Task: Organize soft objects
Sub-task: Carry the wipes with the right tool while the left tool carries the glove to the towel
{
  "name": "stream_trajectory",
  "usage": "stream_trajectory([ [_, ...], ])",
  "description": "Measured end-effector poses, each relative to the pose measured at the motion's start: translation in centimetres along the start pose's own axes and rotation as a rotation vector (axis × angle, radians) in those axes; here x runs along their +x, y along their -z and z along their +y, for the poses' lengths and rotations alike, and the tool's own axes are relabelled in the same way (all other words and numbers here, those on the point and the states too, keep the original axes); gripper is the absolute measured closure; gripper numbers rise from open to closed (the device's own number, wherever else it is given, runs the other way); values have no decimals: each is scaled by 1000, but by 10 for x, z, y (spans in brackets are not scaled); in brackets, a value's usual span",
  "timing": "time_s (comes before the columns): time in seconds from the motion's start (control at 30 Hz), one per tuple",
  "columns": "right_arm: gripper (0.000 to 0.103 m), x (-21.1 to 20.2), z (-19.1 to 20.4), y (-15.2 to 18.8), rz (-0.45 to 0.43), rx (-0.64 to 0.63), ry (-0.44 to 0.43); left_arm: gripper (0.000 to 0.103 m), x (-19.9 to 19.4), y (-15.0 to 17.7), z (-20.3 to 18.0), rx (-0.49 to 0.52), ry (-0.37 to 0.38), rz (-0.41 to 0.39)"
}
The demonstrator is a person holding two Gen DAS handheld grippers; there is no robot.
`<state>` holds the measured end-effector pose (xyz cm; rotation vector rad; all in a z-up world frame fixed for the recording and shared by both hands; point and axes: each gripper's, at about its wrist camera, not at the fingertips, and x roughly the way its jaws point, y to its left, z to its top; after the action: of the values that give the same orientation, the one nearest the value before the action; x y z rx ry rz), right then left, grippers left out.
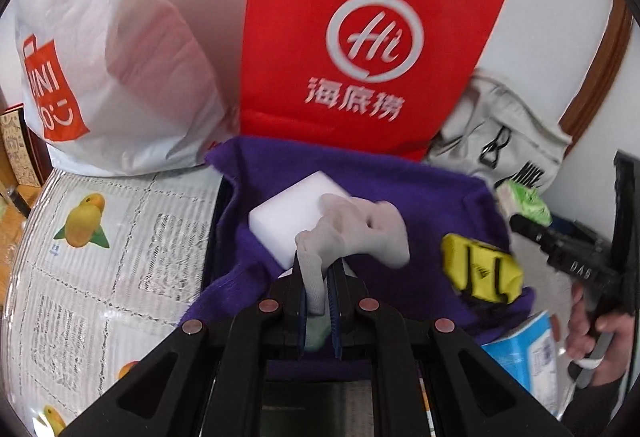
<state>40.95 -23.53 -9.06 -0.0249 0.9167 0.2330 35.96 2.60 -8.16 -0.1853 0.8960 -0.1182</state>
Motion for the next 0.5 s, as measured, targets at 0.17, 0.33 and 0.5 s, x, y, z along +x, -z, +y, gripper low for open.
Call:
stream_trajectory([
  [0.17, 28, 22, 7, -6, 36, -19, -6, 93, 13, 3, 3, 27, -13, 39],
  [0.33, 28, 48, 14, -13, 91, -31, -14, 93, 17, 1, 4, 49, -29, 44],
  [0.5, 28, 61, 15, -17, 131, -37, -17, 88, 16, 0, 6, 47, -17, 47],
])
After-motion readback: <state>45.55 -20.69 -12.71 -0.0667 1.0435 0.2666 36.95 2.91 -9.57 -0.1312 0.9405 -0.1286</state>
